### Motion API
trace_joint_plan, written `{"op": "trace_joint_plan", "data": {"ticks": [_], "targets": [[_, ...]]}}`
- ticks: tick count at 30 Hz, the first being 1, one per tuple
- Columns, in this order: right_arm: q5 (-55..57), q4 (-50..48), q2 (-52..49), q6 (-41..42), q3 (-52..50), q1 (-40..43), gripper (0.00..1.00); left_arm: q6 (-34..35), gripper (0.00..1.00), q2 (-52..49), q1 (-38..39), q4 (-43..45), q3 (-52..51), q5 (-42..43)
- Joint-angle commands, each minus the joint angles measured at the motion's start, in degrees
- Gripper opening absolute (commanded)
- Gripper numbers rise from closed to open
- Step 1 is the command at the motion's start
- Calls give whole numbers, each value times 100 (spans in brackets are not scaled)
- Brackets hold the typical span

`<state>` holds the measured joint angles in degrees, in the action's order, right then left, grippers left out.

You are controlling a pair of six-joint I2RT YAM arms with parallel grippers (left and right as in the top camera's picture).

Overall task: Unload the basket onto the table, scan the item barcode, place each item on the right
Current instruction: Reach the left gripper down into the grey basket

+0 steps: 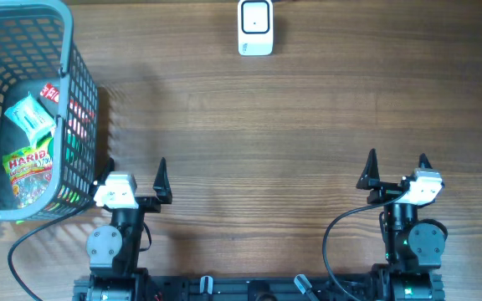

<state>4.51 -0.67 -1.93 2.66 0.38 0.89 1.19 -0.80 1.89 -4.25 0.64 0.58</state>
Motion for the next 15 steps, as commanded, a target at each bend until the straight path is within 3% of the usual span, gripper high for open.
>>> {"op": "trace_joint_plan", "data": {"ticks": [1, 15], "targets": [[-76, -11, -22, -79, -7, -50, 99, 74, 100, -13, 31, -9, -33, 90], [-74, -11, -22, -79, -7, -50, 100, 76, 100, -13, 24, 44, -33, 26]]}}
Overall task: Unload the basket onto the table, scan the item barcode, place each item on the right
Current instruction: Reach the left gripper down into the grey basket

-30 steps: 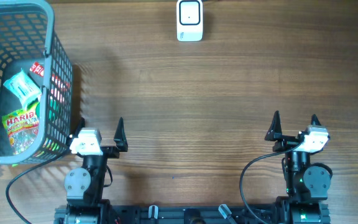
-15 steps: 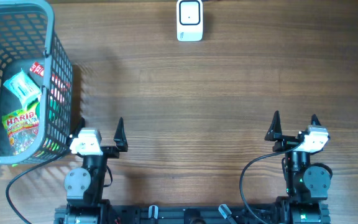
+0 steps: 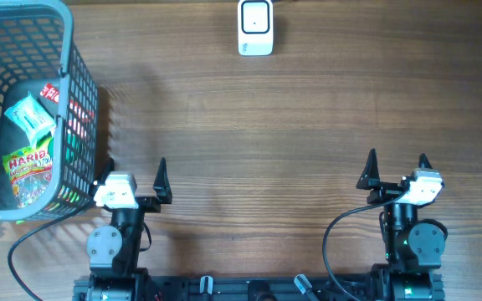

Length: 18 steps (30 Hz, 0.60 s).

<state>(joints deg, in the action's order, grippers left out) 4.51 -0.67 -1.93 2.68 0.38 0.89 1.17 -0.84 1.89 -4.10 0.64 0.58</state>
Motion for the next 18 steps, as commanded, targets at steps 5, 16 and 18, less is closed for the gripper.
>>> {"op": "trace_joint_plan", "data": {"ticks": [5, 16, 18], "targets": [[-76, -11, -22, -81, -7, -50, 100, 79, 100, -68, 24, -15, 540, 1005], [-76, -11, -22, -83, -7, -50, 100, 378, 100, -3880, 24, -4371, 7066, 1344], [-76, -11, -22, -81, -7, -50, 100, 380, 100, -4354, 24, -5182, 7744, 1569]]}}
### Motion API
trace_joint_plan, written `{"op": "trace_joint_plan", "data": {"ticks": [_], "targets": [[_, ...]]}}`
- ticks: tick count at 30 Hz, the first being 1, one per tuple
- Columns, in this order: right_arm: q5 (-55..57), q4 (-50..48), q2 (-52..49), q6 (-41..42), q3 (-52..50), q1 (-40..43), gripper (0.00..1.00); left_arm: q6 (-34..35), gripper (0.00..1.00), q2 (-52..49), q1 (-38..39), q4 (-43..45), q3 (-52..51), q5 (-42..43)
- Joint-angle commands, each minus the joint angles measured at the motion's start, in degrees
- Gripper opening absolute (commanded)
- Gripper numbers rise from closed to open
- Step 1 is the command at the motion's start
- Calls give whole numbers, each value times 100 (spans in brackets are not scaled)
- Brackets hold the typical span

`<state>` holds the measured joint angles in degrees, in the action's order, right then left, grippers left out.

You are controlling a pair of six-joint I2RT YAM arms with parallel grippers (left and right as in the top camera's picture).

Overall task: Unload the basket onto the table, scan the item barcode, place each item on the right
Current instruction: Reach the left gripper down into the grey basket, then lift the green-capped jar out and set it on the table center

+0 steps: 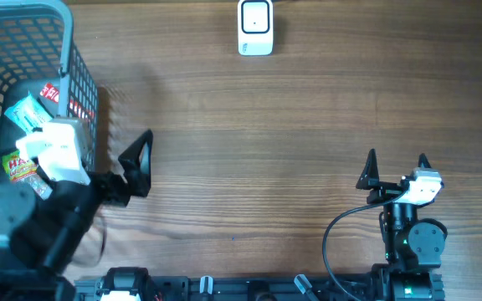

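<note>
The white barcode scanner (255, 28) stands at the far edge of the table, in the middle. Items lie in the grey mesh basket (80, 75) at the far left: a Haribo bag (19, 163), a pale green packet (25, 111) and a red-and-white pack (53, 90). My left arm is raised by the basket's right wall, and its white wrist camera covers part of the items. The left gripper (124, 171) is open beside the basket wall and holds nothing; one black finger (138, 156) shows clearly. My right gripper (397, 163) rests open and empty at the near right.
The wooden table (291, 125) stretches between the basket and the right arm. A black cable (333, 234) loops at the right arm's base. The left arm's large joint (11, 213) hangs over the basket's near corner.
My left arm has left its rest pose at the near edge. It now stands higher and further left, over the basket's near right corner. The right arm has not moved.
At both earlier moments the two arms were parked at the near edge, grippers open and pointing away, with the items untouched in the basket. Now the left arm alone has lifted and shifted over to the basket.
</note>
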<state>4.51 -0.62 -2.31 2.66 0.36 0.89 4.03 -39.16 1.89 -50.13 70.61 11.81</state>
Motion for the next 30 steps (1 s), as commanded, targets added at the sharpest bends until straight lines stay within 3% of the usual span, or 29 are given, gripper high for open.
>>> {"op": "trace_joint_plan", "data": {"ticks": [1, 3, 6, 7, 10, 13, 14, 19, 25, 30], "targets": [[-74, -15, 15, -76, -4, -50, 100, 92, 100, -573, 24, -603, 763, 680], [-76, -15, 15, -81, -4, -50, 100, 116, 98, -625, 20, -157, 763, 778], [-76, -15, 15, -79, -4, -50, 100, 2253, 100, -855, 17, 470, 1141, -2166], [-76, -15, 15, -79, -4, -50, 100, 2555, 100, -1069, 9, 365, 1394, -2844], [-76, -15, 15, -81, -4, -50, 100, 3318, 100, -1952, -402, -358, 2229, -3644], [-76, -15, 15, -81, -4, -50, 100, 4380, 100, -3012, -1547, -1213, 2754, -3456], [-76, -15, 15, -79, -4, -50, 100, 4581, 100, -3316, -2028, -1416, 2758, -3036], [-76, -15, 15, -81, -4, -50, 100, 4629, 99, -4529, -3617, -2065, 2758, -1412], [-76, -15, 15, -79, -4, -50, 100, 4221, 100, -6092, -3847, -2472, 2756, -601], [-76, -15, 15, -79, -4, -50, 100, 4133, 100, -6961, -3622, -2800, 2754, -605]]}}
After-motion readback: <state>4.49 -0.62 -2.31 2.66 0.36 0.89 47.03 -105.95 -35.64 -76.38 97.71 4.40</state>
